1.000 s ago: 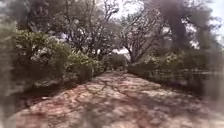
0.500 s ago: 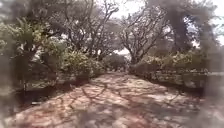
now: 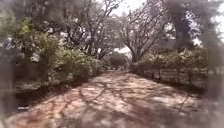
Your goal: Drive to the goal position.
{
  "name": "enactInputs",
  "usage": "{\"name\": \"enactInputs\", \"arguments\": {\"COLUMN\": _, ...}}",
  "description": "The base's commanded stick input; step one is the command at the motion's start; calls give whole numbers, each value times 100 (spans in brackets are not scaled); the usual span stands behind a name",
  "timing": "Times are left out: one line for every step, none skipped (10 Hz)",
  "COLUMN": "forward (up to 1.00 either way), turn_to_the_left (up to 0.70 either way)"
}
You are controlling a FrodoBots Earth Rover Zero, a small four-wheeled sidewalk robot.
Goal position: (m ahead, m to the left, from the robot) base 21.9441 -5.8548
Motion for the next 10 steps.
{"name": "enactInputs", "arguments": {"forward": 70, "turn_to_the_left": -6}}
{"name": "enactInputs", "arguments": {"forward": 70, "turn_to_the_left": -35}}
{"name": "enactInputs", "arguments": {"forward": 70, "turn_to_the_left": -35}}
{"name": "enactInputs", "arguments": {"forward": 70, "turn_to_the_left": -35}}
{"name": "enactInputs", "arguments": {"forward": 70, "turn_to_the_left": -7}}
{"name": "enactInputs", "arguments": {"forward": 70, "turn_to_the_left": 0}}
{"name": "enactInputs", "arguments": {"forward": 70, "turn_to_the_left": 0}}
{"name": "enactInputs", "arguments": {"forward": 70, "turn_to_the_left": 0}}
{"name": "enactInputs", "arguments": {"forward": 70, "turn_to_the_left": 0}}
{"name": "enactInputs", "arguments": {"forward": 70, "turn_to_the_left": 0}}
